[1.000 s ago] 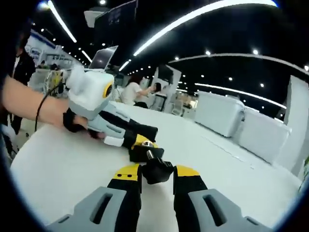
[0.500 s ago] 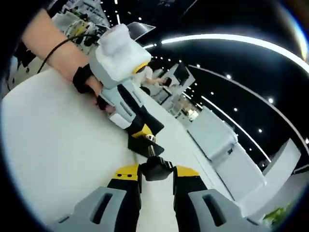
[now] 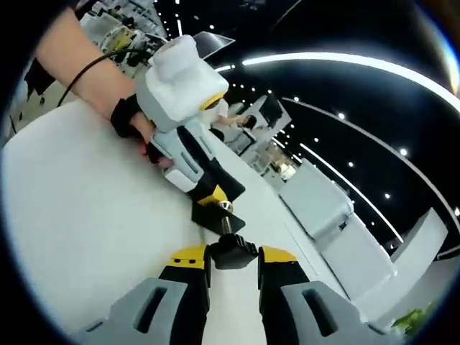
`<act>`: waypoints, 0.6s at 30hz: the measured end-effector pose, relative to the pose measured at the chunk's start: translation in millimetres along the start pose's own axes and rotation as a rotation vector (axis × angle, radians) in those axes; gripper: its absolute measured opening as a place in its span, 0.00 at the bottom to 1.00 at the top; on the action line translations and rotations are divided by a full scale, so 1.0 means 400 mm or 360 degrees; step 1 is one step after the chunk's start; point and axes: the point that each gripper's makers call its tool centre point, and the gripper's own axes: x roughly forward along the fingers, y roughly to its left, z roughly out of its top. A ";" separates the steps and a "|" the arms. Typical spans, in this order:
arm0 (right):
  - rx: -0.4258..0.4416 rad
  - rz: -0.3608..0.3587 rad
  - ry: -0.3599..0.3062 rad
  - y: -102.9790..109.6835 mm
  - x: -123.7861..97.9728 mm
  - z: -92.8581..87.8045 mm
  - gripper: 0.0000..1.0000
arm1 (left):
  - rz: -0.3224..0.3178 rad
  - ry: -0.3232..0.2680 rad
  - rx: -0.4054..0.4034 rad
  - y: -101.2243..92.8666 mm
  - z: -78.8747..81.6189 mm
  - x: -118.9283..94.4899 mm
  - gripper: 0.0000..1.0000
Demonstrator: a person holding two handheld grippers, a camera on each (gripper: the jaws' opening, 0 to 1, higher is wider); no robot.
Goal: Clamp the fixed fixture on the desktop, loosen the retaining clip, secure it to the edge of the desk, and tighten the retaining clip.
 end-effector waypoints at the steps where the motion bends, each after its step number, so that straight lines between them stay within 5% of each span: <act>1: 0.0020 0.0003 0.0004 -0.005 -0.005 0.001 0.25 | 0.0000 0.0000 0.0000 0.000 0.000 0.000 0.10; 7: 0.0232 0.0006 -0.0062 -0.018 -0.038 0.013 0.25 | 0.0003 0.0000 0.0001 0.004 0.001 -0.001 0.10; 13: 0.0970 0.0109 -0.0212 -0.028 -0.043 0.024 0.21 | 0.0002 -0.0001 0.0002 0.004 0.000 0.000 0.10; 18: 0.1319 0.0077 -0.0249 -0.062 -0.053 0.001 0.10 | 0.0002 -0.0001 0.0003 0.001 0.000 0.001 0.10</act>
